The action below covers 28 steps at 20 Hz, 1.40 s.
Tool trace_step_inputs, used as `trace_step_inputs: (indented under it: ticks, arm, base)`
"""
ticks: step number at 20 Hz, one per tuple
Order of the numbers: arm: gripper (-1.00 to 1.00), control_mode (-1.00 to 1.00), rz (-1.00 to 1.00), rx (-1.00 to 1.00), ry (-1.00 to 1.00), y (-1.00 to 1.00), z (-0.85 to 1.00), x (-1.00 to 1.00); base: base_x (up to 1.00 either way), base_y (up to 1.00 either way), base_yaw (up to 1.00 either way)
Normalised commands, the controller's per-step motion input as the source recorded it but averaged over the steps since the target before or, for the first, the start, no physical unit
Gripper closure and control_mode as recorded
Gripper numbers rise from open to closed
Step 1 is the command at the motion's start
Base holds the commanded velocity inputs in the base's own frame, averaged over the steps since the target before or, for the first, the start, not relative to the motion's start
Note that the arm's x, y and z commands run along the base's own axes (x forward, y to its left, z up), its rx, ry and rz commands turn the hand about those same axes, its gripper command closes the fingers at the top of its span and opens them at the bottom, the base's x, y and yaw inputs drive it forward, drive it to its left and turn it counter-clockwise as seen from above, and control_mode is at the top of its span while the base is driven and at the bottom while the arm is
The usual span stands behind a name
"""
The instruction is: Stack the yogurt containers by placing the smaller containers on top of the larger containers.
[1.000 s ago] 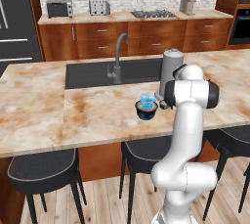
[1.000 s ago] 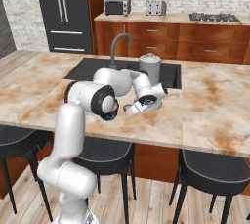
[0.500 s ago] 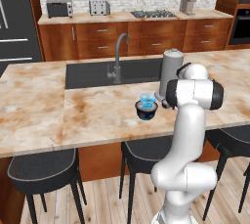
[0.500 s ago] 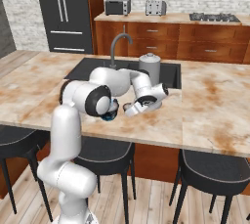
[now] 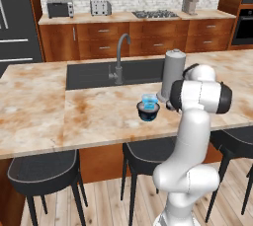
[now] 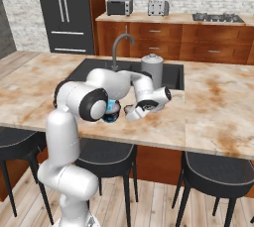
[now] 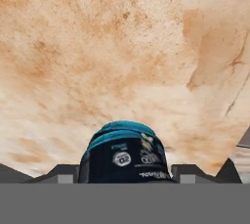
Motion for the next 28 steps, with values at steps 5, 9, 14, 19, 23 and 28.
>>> trace_step_inputs:
  ticks: [5,9,14,19,23,28]
  arm:
    - [1.0,-1.0,0.0,0.0,-0.08,0.0,0.15,-0.22]
    - [1.0,-1.0,0.0,0.0,-0.06,0.0,0.15,-0.21]
    - [1.0,-1.0,0.0,0.0,-0.03,0.0,0.12,-0.26]
    - [1.0,-1.0,0.01,0.0,0.0,0.02,0.05,-0.28]
    - [1.0,-1.0,0.01,0.0,0.0,0.07,0.08,-0.25]
    - [1.0,-1.0,0.0,0.0,-0.02,0.08,0.2,-0.2]
  base:
    - [0.0,0.0,0.0]
    - [0.0,0.0,0.0]
    - [0.0,0.0,0.0]
    - [0.0,0.0,0.0]
    - [0.0,0.0,0.0]
    - [0.0,0.0,0.0]
